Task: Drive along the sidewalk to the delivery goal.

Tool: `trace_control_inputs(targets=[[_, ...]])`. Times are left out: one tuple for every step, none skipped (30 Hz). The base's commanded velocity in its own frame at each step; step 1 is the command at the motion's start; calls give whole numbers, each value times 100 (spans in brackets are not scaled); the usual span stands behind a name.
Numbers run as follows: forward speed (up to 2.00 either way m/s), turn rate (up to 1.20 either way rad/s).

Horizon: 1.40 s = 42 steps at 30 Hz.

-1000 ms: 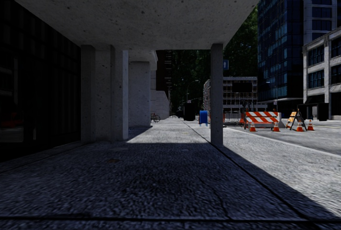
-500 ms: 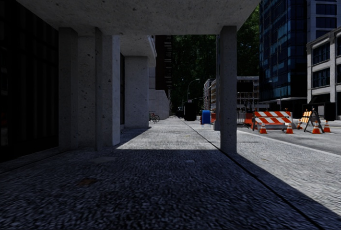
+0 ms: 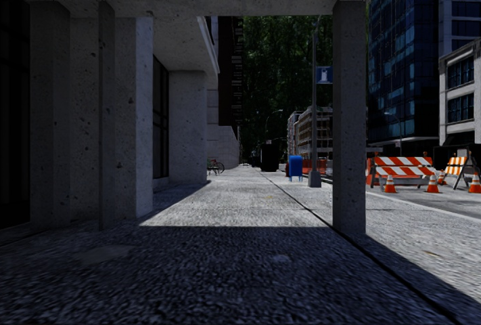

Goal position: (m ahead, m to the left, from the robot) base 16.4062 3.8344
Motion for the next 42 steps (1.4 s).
trace_control_inputs(targets=[[200,0],[200,0],[200,0],[200,0],[200,0],[200,0],[200,0],[200,0],[200,0],[200,0],[200,0],[200,0],[200,0],[200,0],[200,0],[200,0],[200,0],[200,0],[200,0],[200,0],[200,0],[200,0],[200,0],[200,0],[200,0],[200,0],[200,0],[200,0],[200,0],[200,0],[200,0],[200,0],[200,0],[200,0],[200,0],[200,0],[200,0],[200,0],[200,0],[200,0],[200,0],[200,0]])
